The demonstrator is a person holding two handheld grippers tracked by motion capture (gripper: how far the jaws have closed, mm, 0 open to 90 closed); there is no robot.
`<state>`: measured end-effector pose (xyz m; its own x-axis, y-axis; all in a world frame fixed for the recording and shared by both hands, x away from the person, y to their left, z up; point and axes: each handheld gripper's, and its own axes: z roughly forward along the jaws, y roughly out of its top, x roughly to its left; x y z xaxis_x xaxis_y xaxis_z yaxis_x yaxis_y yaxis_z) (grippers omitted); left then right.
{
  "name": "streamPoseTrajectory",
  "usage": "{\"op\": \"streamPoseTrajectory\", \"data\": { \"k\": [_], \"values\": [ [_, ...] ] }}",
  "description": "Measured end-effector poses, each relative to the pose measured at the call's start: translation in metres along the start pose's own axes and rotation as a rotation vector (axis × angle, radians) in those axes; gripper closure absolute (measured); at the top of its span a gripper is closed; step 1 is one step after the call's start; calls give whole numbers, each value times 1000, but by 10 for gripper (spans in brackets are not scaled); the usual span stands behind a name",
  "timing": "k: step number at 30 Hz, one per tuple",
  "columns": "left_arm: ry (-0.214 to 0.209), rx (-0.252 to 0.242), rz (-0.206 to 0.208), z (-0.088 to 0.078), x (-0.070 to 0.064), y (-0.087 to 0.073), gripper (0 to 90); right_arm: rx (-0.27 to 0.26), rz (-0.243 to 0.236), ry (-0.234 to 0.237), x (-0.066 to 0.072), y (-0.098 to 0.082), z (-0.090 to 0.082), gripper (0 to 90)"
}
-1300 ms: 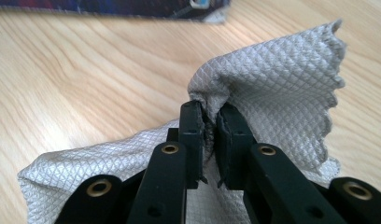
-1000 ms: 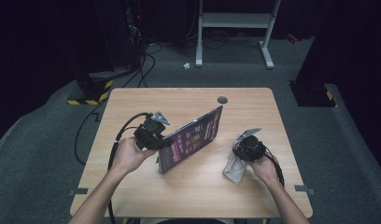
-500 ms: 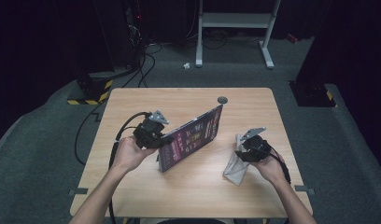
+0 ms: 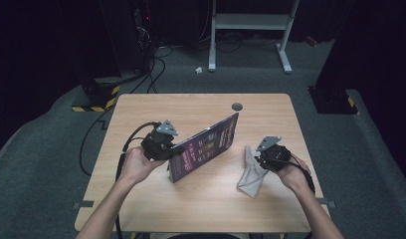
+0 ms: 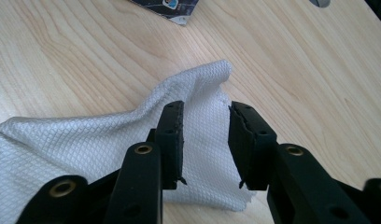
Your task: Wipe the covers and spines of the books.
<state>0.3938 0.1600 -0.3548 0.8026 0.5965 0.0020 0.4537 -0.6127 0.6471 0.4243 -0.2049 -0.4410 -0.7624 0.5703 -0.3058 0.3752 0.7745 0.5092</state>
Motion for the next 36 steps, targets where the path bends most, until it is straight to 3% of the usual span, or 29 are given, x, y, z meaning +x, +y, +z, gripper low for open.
{"op": "streamPoseTrajectory", "data": {
  "k": [2, 4, 6, 9, 11, 16, 23, 26, 36],
  "values": [
    [3, 1, 8, 0, -2, 0, 838, 9, 7, 7, 0, 3, -3, 651],
    [3, 0, 15, 0, -3, 1, 838, 15, 39, 50, -1, 8, -7, 626],
    [5, 1, 20, 0, -4, 2, 838, 16, 11, 69, -1, 12, -10, 617],
    [6, 0, 42, 1, -4, 3, 838, 11, -45, 51, 1, 18, -18, 601],
    [12, -7, 64, 1, -6, 2, 838, -6, -54, 57, 1, 20, -20, 590],
    [4, -22, 55, 1, -4, 1, 839, 4, -58, 82, -4, 22, -23, 561],
    [-24, -45, 51, 1, -7, 3, 838, 4, -58, 56, -11, 30, -38, 561],
    [-27, -46, 61, 3, -9, 6, 838, 30, -105, 25, -13, 34, -43, 577],
    [-43, -53, 95, 6, -13, 12, 839, 15, -166, 22, -13, 42, -58, 569]
  ]
}}
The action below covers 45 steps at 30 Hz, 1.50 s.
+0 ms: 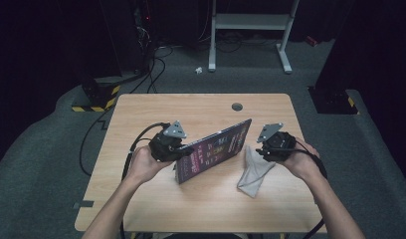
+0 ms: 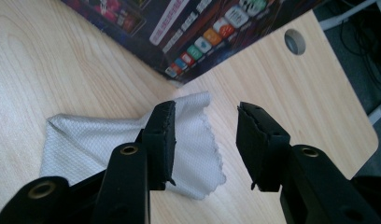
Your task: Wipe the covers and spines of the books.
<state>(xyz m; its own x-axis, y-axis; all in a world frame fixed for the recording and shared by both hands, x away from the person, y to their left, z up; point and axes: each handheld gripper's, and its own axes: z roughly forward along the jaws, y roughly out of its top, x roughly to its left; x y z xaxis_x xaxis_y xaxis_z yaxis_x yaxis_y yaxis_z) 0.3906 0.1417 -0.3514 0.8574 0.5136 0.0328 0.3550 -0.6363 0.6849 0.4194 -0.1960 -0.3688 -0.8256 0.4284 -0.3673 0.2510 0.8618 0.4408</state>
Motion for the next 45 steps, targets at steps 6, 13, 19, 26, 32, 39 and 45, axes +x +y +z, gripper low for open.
{"op": "streamPoseTrajectory", "data": {
  "k": [6, 13, 19, 26, 32, 39, 45],
  "values": [
    [-9, 1, 12, -3, 2, -2, 839, -25, -33, -7, -3, 12, -11, 548],
    [-12, -9, 23, -4, 2, -4, 839, -44, -44, -14, -8, 28, -20, 527],
    [-10, -19, 24, -6, 3, -6, 839, -54, -69, -17, -12, 39, -26, 525],
    [-25, -24, 26, -4, 3, -3, 838, -51, -104, -10, -13, 58, -26, 507],
    [-32, -18, 44, -5, 2, -1, 838, -25, -159, 26, -11, 75, -18, 499],
    [-45, -21, 74, -6, 1, -2, 838, -6, -210, 92, -9, 90, -5, 495],
    [-44, -25, 79, -7, 0, -4, 838, 15, -266, 138, -1, 101, 9, 523]
  ]
}}
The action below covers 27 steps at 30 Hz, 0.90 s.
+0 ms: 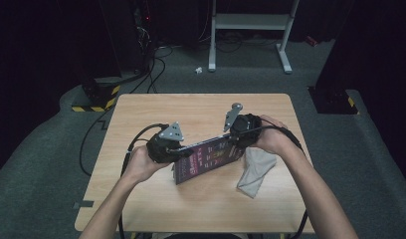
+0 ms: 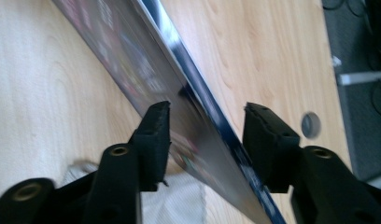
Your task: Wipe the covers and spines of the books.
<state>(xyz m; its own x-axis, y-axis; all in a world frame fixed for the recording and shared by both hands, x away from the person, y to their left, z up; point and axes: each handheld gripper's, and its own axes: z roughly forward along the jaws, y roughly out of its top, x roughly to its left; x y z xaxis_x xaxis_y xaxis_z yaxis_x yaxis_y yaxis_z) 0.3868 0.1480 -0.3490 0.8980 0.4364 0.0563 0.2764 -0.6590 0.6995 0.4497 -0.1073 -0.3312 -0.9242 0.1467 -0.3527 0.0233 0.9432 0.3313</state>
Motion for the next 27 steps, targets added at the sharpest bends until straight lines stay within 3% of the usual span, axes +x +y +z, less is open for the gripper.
{"op": "streamPoseTrajectory", "data": {
  "k": [4, 10, 18, 27],
  "values": [
    [0, -2, 0, 0, 0, -3, 837, 11, -42, 21, 5, 10, 6, 583],
    [4, 0, 1, 1, 2, -9, 823, 22, -97, 78, 5, 12, 5, 757],
    [6, -29, -68, 4, 13, -21, 735, 47, -208, 89, 19, 16, 1, 828],
    [21, 2, -97, 6, 22, -36, 633, 46, -214, 118, 22, 21, -1, 836]
  ]
}}
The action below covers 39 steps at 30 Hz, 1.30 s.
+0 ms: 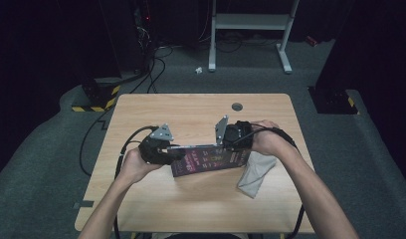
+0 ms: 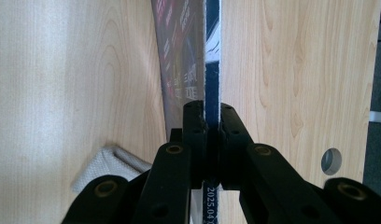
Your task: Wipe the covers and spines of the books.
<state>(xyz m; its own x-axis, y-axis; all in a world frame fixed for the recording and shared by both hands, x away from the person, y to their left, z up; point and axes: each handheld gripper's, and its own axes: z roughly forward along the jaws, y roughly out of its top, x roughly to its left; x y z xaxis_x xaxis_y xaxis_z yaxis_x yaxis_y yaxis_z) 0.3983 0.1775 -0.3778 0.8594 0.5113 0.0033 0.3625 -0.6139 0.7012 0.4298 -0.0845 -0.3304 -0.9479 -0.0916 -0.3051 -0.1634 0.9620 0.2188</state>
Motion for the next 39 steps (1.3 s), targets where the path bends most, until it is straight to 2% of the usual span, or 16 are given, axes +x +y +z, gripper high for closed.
{"op": "streamPoseTrajectory", "data": {
  "k": [6, 10, 14, 18, 21, 27, 29, 34, 36, 38, 39],
  "values": [
    [-1, -16, -30, 4, 7, -11, 567, -22, 26, 4, -3, -6, -10, 837],
    [0, -22, -25, 9, 10, -17, 544, -15, 23, 10, -3, -9, -13, 836],
    [-33, -52, -35, 15, 10, -21, 547, -19, 13, 27, -3, -10, -13, 836],
    [-49, -37, -29, 20, 8, -21, 555, -28, 8, 38, -4, -10, -12, 836],
    [-69, -30, -30, 24, 6, -20, 595, -18, -1, 42, -4, -7, -10, 836],
    [-98, -31, -30, 24, 1, -17, 771, -16, -6, 53, -8, -10, -4, 833],
    [-102, -35, -20, 23, -2, -18, 818, -20, -14, 42, -10, -12, -2, 825],
    [-90, -32, -14, 23, -7, -16, 838, -27, 40, 13, -16, -16, 4, 757],
    [-77, -35, -31, 23, -7, -16, 839, -38, 68, -25, -18, -16, 5, 713],
    [-61, -38, -41, 22, -7, -17, 839, -49, 111, -79, -19, -17, 5, 600],
    [-54, -39, -50, 22, -7, -18, 839, -61, 136, -90, -19, -18, 5, 586]
  ]
}}
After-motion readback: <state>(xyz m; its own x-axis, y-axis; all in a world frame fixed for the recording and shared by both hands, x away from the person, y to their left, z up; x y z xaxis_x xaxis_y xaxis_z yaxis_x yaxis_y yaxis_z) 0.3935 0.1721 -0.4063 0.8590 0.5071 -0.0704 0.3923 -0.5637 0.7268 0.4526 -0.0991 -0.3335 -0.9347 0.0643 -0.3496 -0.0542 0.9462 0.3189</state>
